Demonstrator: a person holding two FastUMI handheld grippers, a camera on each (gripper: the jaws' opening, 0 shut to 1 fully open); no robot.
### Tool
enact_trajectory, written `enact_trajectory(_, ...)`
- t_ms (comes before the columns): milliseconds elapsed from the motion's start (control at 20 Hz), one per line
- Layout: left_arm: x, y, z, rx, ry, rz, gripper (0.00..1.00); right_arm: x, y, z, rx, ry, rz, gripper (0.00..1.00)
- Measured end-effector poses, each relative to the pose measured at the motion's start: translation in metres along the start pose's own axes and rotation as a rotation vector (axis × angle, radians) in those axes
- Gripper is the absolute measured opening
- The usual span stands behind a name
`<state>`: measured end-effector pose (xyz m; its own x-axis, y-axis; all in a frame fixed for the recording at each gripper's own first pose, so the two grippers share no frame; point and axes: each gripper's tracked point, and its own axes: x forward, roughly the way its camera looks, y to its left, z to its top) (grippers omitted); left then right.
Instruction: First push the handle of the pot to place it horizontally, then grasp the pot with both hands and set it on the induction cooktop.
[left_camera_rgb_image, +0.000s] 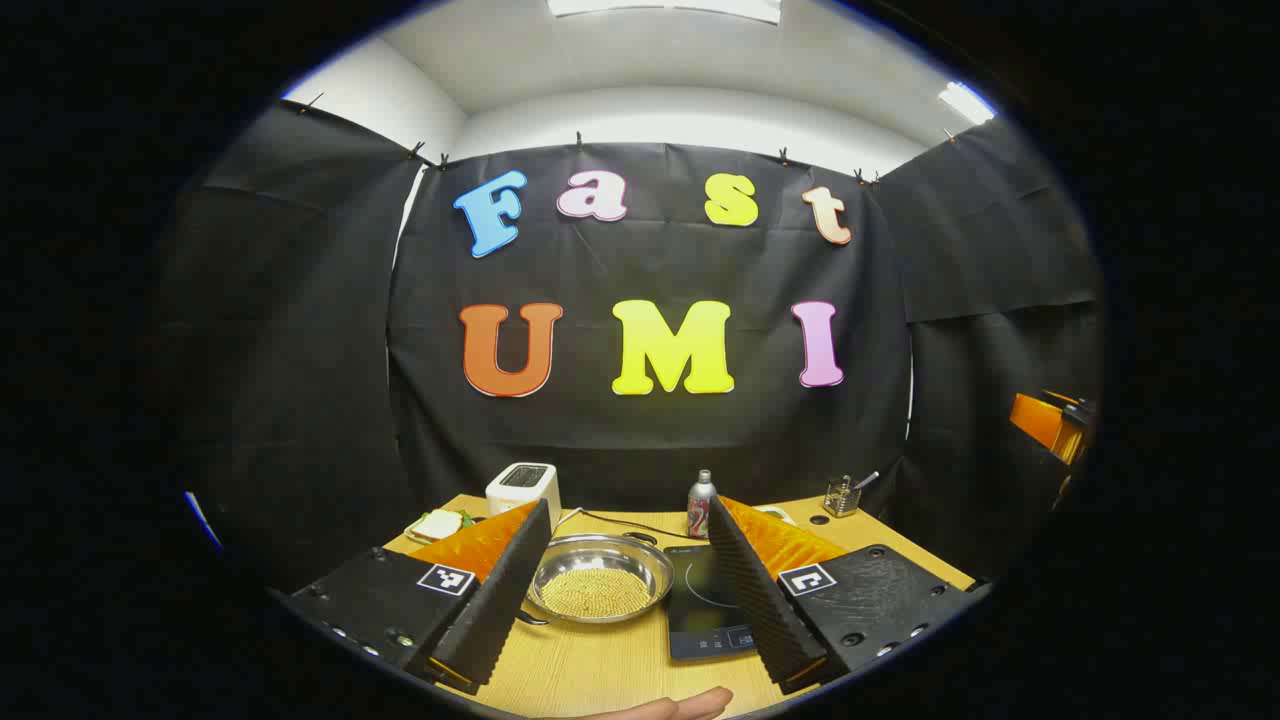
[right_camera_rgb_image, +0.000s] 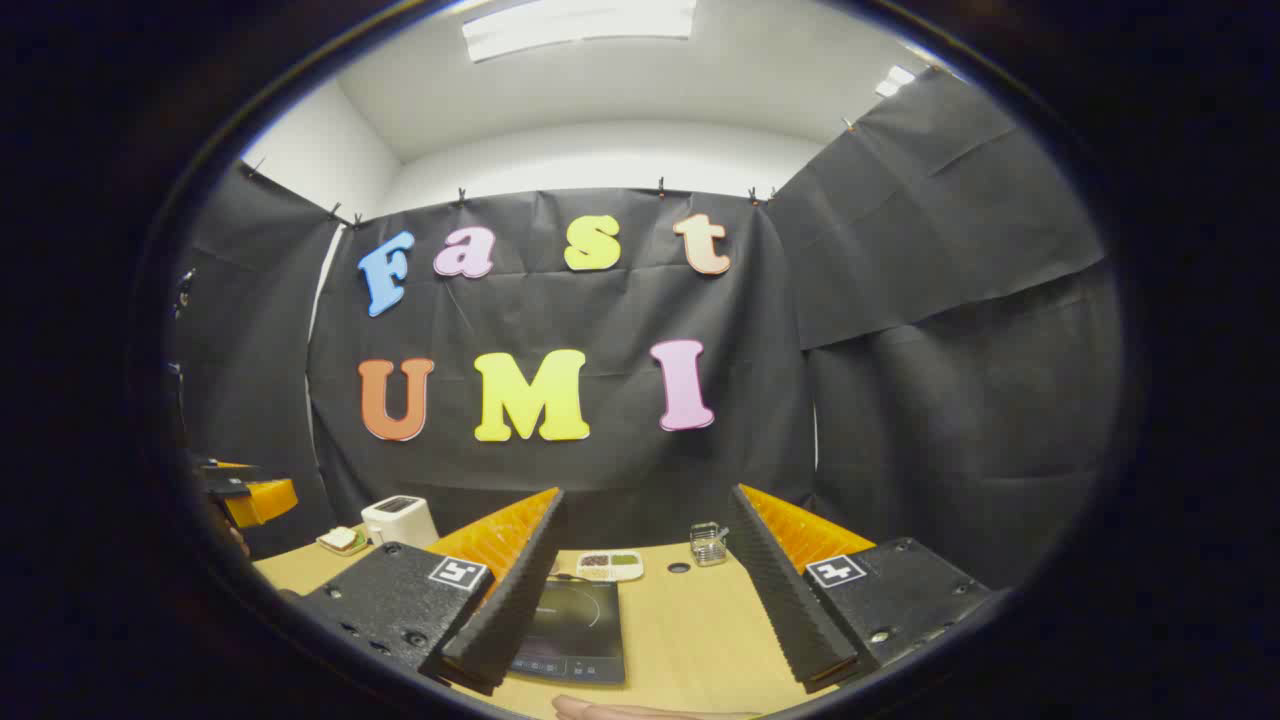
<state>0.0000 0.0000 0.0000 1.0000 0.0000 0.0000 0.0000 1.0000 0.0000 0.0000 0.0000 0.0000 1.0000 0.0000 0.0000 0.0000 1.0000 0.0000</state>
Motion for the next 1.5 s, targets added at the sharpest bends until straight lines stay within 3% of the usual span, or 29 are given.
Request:
enact_trajectory(150, -0.001, 0.0, 0.0, -0.009, -0.002, -0.012, 0.94, 0.003, 0.003, 0.002, -0.012, -0.014, 0.012, 1.0)
enact_trajectory(400, 0.0, 0.004, 0.003, -0.018, -0.009, -0.012, 0.94, 0.007, -0.002, -0.002, -0.019, -0.018, 0.003, 0.96)
enact_trajectory(450, 0.002, 0.002, 0.004, -0.03, -0.015, -0.022, 0.95, 0.008, -0.004, -0.001, -0.025, -0.023, -0.002, 1.0)
enact_trajectory(550, 0.005, 0.003, 0.011, -0.043, -0.036, -0.026, 0.95, 0.011, -0.006, -0.003, -0.036, -0.03, -0.008, 0.96)
enact_trajectory(600, 0.006, 0.005, 0.012, -0.043, -0.042, -0.026, 0.95, 0.012, -0.006, -0.003, -0.037, -0.03, -0.007, 1.0)
enact_trajectory(650, 0.008, 0.005, 0.011, -0.042, -0.043, -0.027, 0.84, 0.013, -0.005, -0.005, -0.035, -0.028, -0.002, 0.96)
enact_trajectory(700, 0.012, 0.005, 0.01, -0.044, -0.044, -0.027, 0.95, 0.013, -0.004, -0.005, -0.033, -0.026, 0.001, 0.96)
enact_trajectory(750, 0.013, 0.004, 0.009, -0.052, -0.043, -0.031, 0.95, 0.015, -0.004, -0.006, -0.032, -0.025, 0.003, 1.0)
enact_trajectory(900, 0.021, -0.002, 0.007, -0.069, -0.049, -0.063, 0.92, 0.017, -0.003, -0.009, -0.044, -0.023, 0.008, 0.96)
enact_trajectory(950, 0.024, -0.003, 0.001, -0.07, -0.03, -0.066, 0.76, 0.019, -0.002, -0.01, -0.047, -0.025, 0.012, 0.96)
enact_trajectory(1000, 0.028, -0.001, -0.004, -0.066, -0.013, -0.068, 0.79, 0.02, -0.001, -0.012, -0.049, -0.025, 0.016, 1.0)
enact_trajectory(1050, 0.032, -0.003, -0.007, -0.064, 0.001, -0.088, 0.77, 0.022, -0.001, -0.014, -0.048, -0.024, 0.018, 0.96)
enact_trajectory(1100, 0.033, -0.009, -0.013, -0.076, 0.022, -0.115, 0.67, 0.023, 0.0, -0.015, -0.046, -0.023, 0.022, 1.0)
enact_trajectory(1150, 0.037, -0.012, -0.018, -0.083, 0.034, -0.128, 0.61, 0.024, 0.001, -0.016, -0.045, -0.025, 0.027, 0.96)
enact_trajectory(1200, 0.04, -0.013, -0.02, -0.086, 0.04, -0.143, 0.39, 0.027, 0.002, -0.017, -0.046, -0.026, 0.034, 0.96)
enact_trajectory(1300, 0.05, -0.01, -0.03, -0.063, 0.049, -0.147, 0.37, 0.031, 0.001, -0.022, -0.047, -0.022, 0.033, 0.96)
enact_trajectory(1350, 0.055, -0.005, -0.037, -0.044, 0.056, -0.127, 0.21, 0.034, -0.002, -0.027, -0.047, -0.014, 0.031, 0.96)
enact_trajectory(1450, 0.066, -0.005, -0.07, -0.019, 0.154, -0.116, 0.02, 0.039, -0.004, -0.031, -0.051, -0.001, 0.028, 1.0)
enact_trajectory(1500, 0.066, -0.002, -0.089, -0.024, 0.221, -0.114, 0.0, 0.042, -0.005, -0.033, -0.061, 0.005, 0.024, 0.96)
